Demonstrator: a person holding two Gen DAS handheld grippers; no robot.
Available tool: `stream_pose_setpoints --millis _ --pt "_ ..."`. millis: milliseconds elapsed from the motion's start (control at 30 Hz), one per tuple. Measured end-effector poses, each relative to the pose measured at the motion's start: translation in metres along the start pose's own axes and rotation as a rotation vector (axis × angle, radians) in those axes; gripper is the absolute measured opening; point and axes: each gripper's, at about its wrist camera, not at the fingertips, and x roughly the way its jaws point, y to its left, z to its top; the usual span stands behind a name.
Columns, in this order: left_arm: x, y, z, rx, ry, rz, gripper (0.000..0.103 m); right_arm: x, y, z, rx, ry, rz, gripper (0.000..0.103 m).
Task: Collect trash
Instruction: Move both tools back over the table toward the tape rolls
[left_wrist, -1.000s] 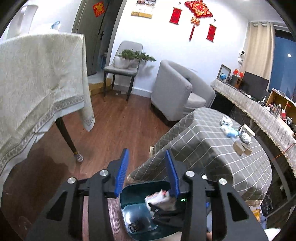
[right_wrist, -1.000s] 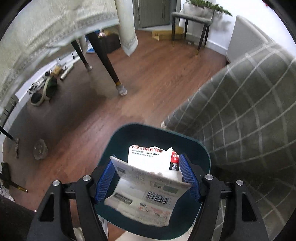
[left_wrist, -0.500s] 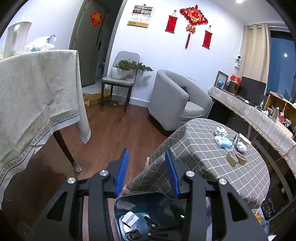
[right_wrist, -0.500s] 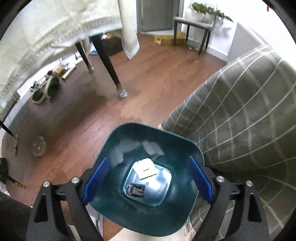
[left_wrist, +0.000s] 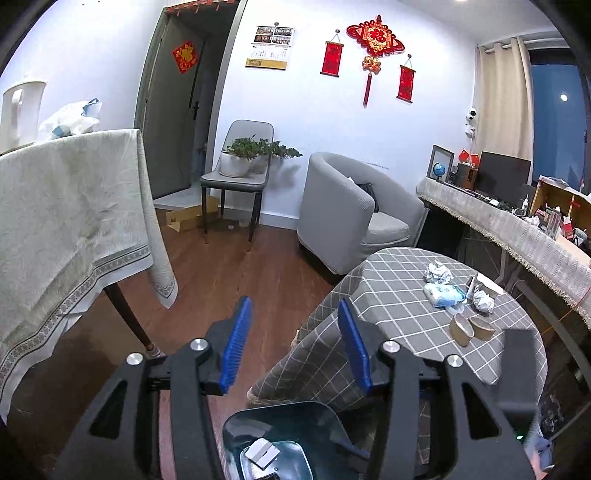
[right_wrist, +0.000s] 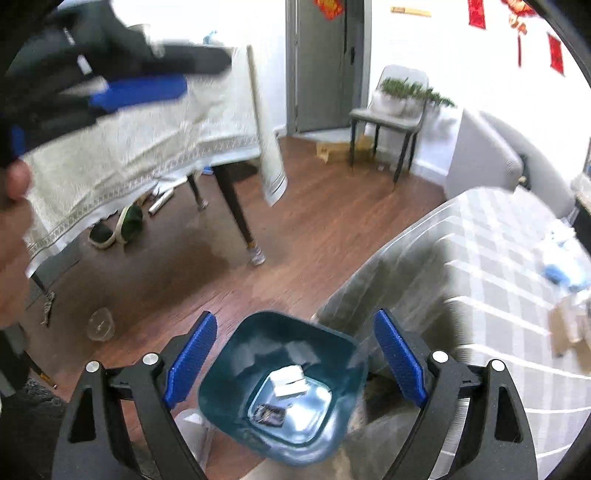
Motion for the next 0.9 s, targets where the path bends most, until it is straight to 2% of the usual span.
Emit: stream_pose_setpoints --millis 233,600,900 --pt "0.015 -0.031 -0.003 0.014 0.019 -0.034 0.068 -0.033 -0.035 -0.001 0.029 -0.055 -0.057 0.088" --pt "0.041 -0.097 -0.015 0.088 0.074 -0.131 0.082 -0.077 -0.124 -0.022 0.118 -0.082 -0.146 0.088" --pt "0.071 -0.142 -0.026 0.134 0.128 -0.187 0.084 -0.101 -0.187 -0.045 0.181 -0.077 -0.219 0.088"
